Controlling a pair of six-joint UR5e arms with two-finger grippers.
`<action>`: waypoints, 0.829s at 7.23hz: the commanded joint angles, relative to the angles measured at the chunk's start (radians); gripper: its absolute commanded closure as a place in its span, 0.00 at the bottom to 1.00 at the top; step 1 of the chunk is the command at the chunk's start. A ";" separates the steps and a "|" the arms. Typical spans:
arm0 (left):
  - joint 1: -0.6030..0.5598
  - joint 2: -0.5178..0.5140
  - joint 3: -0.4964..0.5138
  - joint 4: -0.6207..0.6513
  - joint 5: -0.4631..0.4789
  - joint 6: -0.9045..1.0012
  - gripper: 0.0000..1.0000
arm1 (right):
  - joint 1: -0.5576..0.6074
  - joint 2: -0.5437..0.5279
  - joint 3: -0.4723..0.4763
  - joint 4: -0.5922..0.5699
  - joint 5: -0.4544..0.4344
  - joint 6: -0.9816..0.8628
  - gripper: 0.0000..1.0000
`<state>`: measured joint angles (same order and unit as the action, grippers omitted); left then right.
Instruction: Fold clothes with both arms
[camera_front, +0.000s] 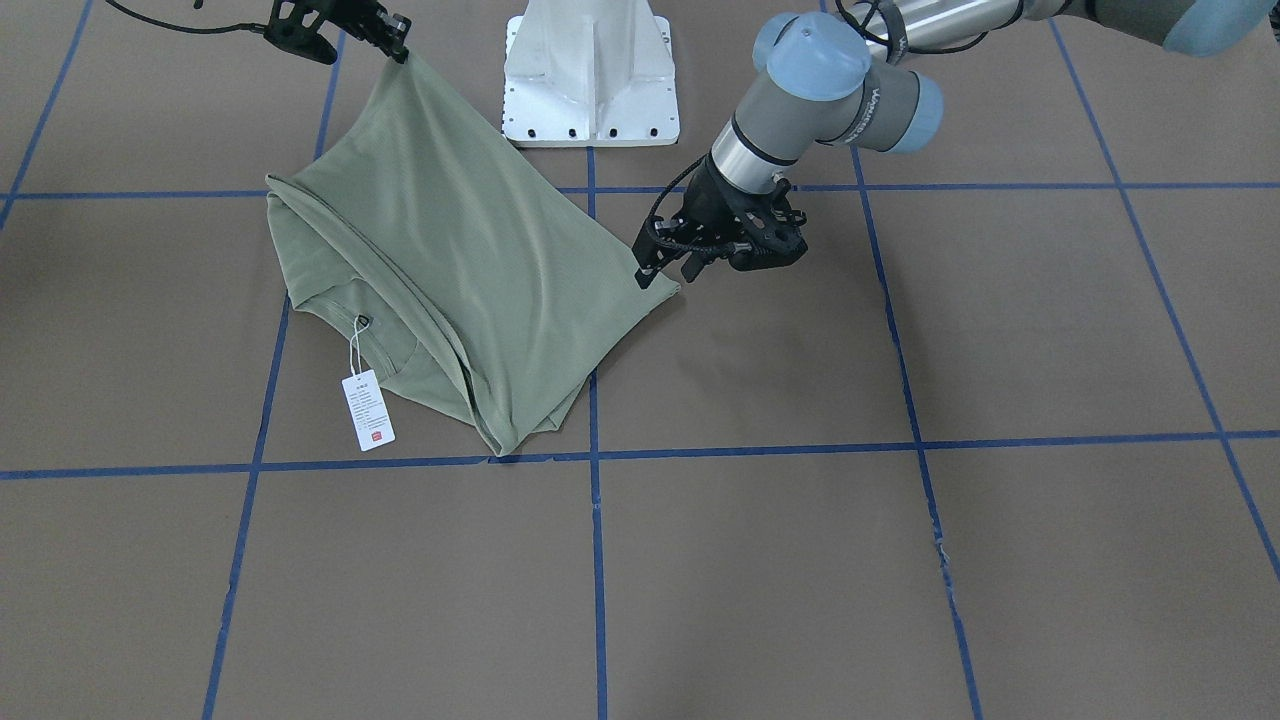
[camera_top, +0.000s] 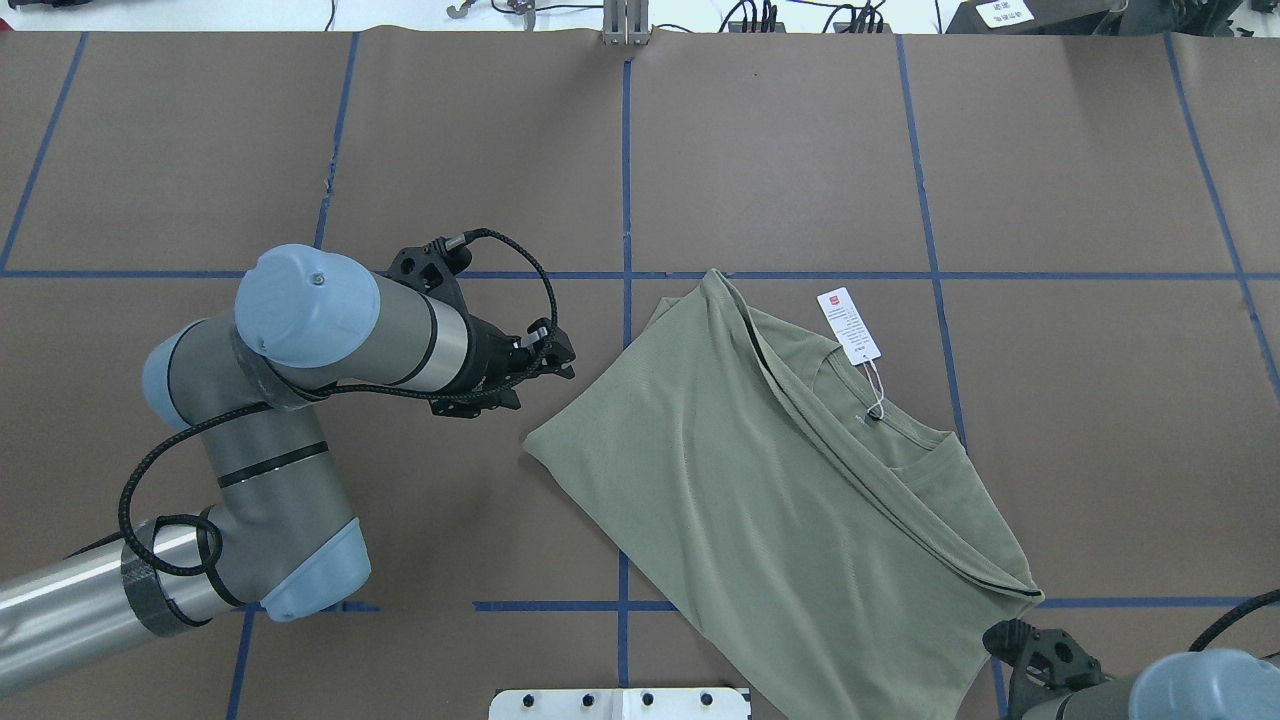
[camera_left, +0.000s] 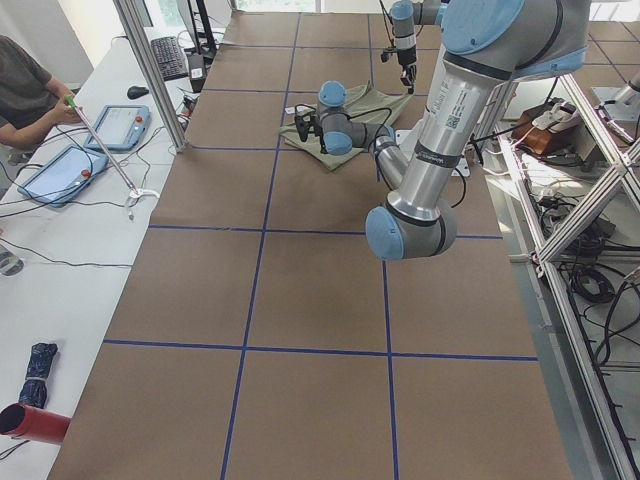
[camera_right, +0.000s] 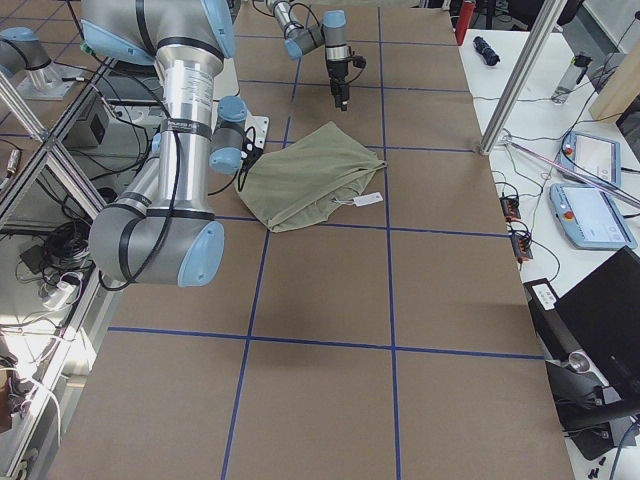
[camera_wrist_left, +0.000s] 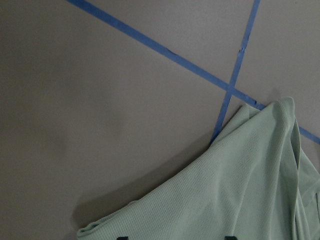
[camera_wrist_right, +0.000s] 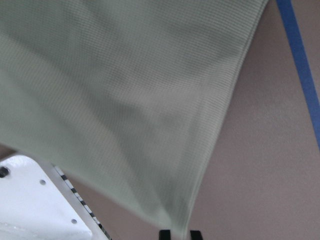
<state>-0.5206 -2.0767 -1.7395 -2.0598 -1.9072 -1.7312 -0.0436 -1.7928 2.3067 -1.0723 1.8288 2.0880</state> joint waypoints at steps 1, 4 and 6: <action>0.033 0.018 0.008 0.014 0.005 -0.002 0.26 | 0.005 0.000 0.003 -0.005 -0.005 0.004 0.00; 0.069 0.029 0.037 0.015 0.010 -0.002 0.32 | 0.343 0.013 -0.041 -0.005 0.000 -0.018 0.00; 0.088 0.023 0.058 0.015 0.036 -0.002 0.38 | 0.578 0.131 -0.189 -0.005 0.010 -0.203 0.00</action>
<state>-0.4411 -2.0512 -1.6909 -2.0456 -1.8835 -1.7334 0.3991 -1.7274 2.2009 -1.0769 1.8336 1.9903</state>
